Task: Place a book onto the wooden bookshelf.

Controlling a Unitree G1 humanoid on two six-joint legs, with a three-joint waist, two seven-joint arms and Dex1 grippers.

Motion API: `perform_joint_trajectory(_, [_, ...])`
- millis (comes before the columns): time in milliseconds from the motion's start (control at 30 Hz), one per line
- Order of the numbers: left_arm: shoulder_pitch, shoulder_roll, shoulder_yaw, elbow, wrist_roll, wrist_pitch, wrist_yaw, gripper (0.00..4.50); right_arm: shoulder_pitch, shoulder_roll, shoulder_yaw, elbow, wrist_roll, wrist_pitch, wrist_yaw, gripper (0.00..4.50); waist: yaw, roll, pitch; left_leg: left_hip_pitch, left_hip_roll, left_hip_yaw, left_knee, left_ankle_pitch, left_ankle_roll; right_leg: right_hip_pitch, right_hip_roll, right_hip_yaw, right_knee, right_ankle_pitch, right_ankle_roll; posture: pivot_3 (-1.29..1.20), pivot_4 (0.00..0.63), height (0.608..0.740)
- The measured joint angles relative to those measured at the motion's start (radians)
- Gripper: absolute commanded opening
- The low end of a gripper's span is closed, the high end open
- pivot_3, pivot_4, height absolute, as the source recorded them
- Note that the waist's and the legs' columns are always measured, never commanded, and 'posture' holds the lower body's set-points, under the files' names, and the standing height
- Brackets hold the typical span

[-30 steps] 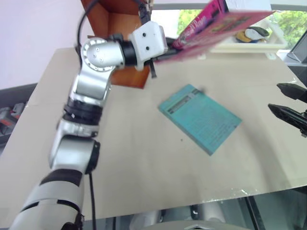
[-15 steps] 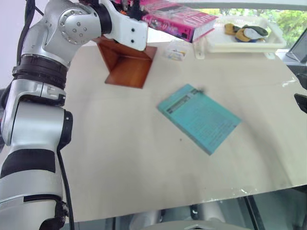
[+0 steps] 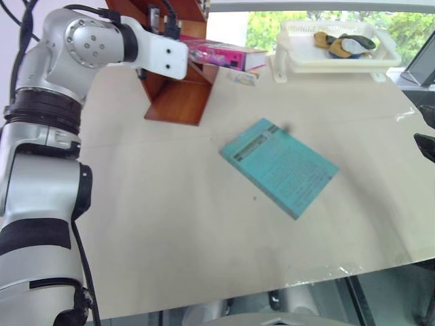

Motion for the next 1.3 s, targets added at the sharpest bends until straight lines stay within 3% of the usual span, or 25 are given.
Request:
perform_joint_trajectory(300, [-0.025, 0.061, 0.000, 0.002, 0.080, 0.135, -0.034, 0.20, -0.005, 0.003, 0.012, 0.002, -0.017, -0.010, 0.003, 4.50, -0.001, 0.000, 0.000, 0.000, 0.000, 0.000, 0.001, 0.000, 0.000, 0.000, 0.000, 0.000, 0.001, 0.000, 0.000, 0.00, 0.150, 0.740])
perform_joint_trajectory(600, [-0.025, 0.060, 0.000, -0.006, 0.084, 0.182, -0.056, 0.20, -0.020, 0.003, 0.017, 0.012, -0.024, -0.010, 0.004, 4.50, -0.007, 0.000, 0.000, 0.001, 0.000, 0.001, 0.001, 0.000, 0.000, 0.000, 0.000, 0.001, 0.001, 0.000, 0.000, 0.00, 0.150, 0.740])
perform_joint_trajectory(633, [-0.025, 0.060, 0.000, -0.006, 0.084, 0.183, -0.062, 0.69, -0.020, 0.003, 0.017, 0.012, -0.025, -0.010, 0.004, 4.50, -0.007, 0.000, 0.000, 0.001, 0.000, 0.001, 0.001, 0.000, 0.000, 0.000, 0.000, 0.001, 0.001, 0.000, 0.000, 0.00, 0.150, 0.740])
perform_joint_trajectory(700, [-0.025, 0.060, 0.000, -0.006, 0.083, 0.185, -0.066, 1.27, -0.020, 0.003, 0.017, 0.011, -0.026, -0.010, 0.004, 4.50, -0.007, 0.000, 0.000, 0.001, 0.000, 0.001, 0.001, 0.000, 0.000, 0.000, 0.000, 0.001, 0.001, 0.000, 0.000, 0.00, 0.150, 0.740])
perform_joint_trajectory(900, [-0.025, 0.061, -0.001, 0.005, 0.109, 0.217, -0.040, 3.85, -0.020, 0.002, 0.017, 0.011, -0.027, -0.010, 0.004, 4.50, -0.002, 0.000, 0.000, 0.001, 0.000, 0.001, 0.001, 0.000, 0.000, 0.000, 0.000, 0.000, 0.001, 0.000, 0.000, 0.00, 0.150, 0.740])
perform_joint_trajectory(1300, [-0.025, 0.101, -0.004, 0.023, 0.125, 0.236, -0.054, 3.95, -0.020, 0.002, 0.015, 0.011, -0.026, -0.010, 0.004, 4.50, -0.003, 0.000, 0.000, 0.001, 0.000, 0.001, 0.001, 0.000, 0.000, 0.000, 0.000, 0.000, 0.001, 0.000, 0.000, 0.00, 0.150, 0.740])
